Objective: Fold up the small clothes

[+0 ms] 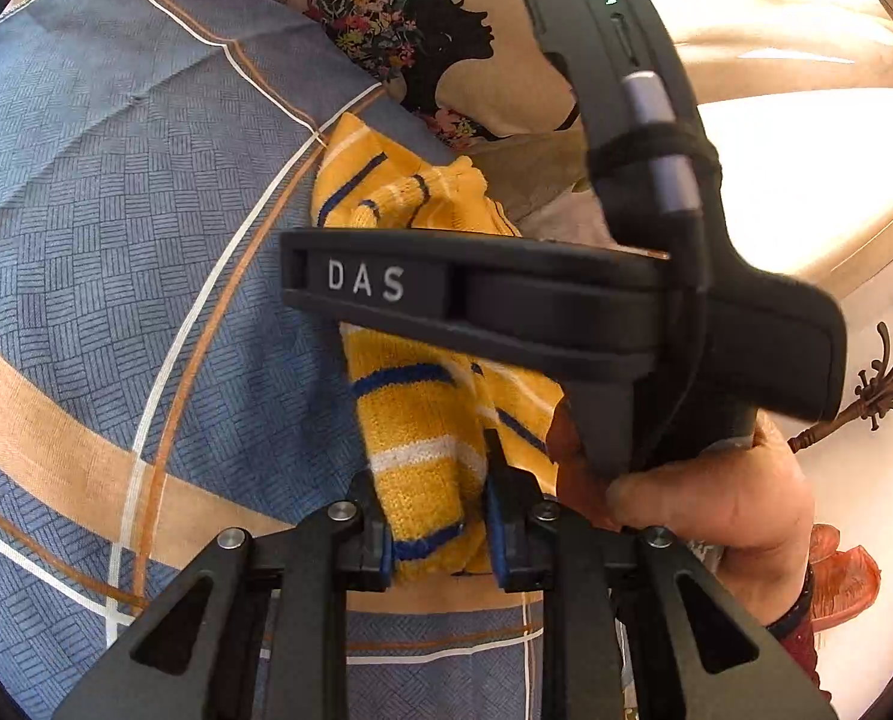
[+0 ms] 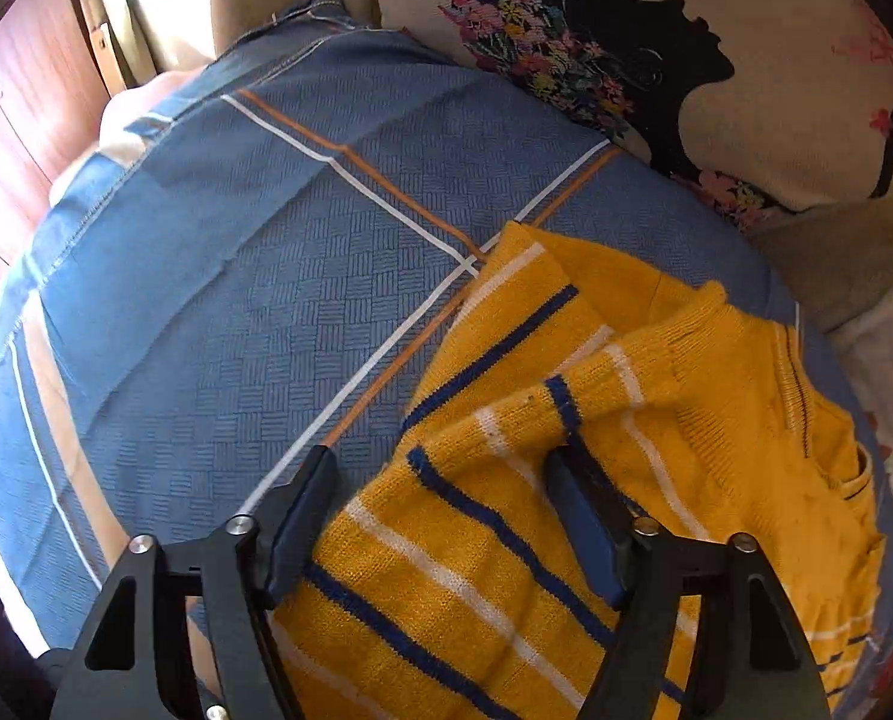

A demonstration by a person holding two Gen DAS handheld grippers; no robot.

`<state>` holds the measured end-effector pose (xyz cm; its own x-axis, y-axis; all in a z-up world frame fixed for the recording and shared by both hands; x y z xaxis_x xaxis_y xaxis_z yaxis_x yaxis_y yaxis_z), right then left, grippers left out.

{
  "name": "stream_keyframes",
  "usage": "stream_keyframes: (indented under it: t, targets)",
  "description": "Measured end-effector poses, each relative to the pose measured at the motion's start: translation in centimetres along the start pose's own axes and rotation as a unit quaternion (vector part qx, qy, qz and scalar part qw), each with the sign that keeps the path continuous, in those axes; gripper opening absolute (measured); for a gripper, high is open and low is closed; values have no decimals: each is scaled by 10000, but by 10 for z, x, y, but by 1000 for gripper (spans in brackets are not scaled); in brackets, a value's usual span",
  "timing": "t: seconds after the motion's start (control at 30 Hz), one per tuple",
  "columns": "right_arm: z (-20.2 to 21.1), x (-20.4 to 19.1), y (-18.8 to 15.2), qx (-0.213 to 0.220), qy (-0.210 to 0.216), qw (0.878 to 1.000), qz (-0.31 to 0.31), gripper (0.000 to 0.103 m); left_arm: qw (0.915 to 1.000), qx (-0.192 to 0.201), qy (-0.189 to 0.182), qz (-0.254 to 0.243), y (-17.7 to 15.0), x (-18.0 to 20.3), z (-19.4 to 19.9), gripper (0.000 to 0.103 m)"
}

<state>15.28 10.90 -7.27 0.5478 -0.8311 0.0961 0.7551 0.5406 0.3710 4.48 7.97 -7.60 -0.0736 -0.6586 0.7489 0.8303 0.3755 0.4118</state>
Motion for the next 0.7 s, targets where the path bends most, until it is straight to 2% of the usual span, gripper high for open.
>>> stream_keyframes:
  t: [0.03,0.07,0.1,0.13,0.17,0.23,0.3,0.4,0.53,0.6,0.7]
  targets:
    - [2,2,-2,50,-215,9997,84,47,10000,14,1,-4,0,3,0,21]
    - [4,4,-3,121,-287,9995,109,40,10000,28,5,-18,-1,7,0,21]
    - [8,6,-4,206,-241,9995,82,25,10000,38,14,-51,-2,12,0,21]
    - [13,9,-5,279,-174,9995,29,17,9999,39,24,-100,-3,18,0,21]
    - [18,13,-7,369,-45,9993,-73,16,9998,40,40,-175,-4,25,-1,21]
    - [34,26,-11,606,213,9974,-323,14,9993,32,23,-361,-7,41,3,28]
    - [54,46,-14,918,407,9931,-611,13,9986,137,-184,-479,-7,60,15,41]
    - [86,98,-32,1340,664,9808,-1253,11,9958,304,-502,-702,-10,84,38,55]
    - [118,188,-89,1752,797,9570,-2172,11,9953,332,-319,-853,-16,91,43,58]
    - [127,228,-131,1886,800,9424,-2643,11,9961,207,-217,-825,-20,90,32,58]
    - [121,283,-189,1903,707,9209,-3327,11,9976,-116,-183,-657,-30,91,7,58]
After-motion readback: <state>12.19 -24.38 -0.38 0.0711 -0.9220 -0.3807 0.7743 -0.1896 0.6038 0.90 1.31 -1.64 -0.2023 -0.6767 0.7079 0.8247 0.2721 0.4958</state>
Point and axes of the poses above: each gripper's, at about its wrist camera, not at the fingertips, and z roughly against the way its jaws point, x to its right, y to its top, the point moved 9 cm from there along -z, roughly the way its jaws point, and after that the axes turned 1 degree about -z, right-handed, at the moved point
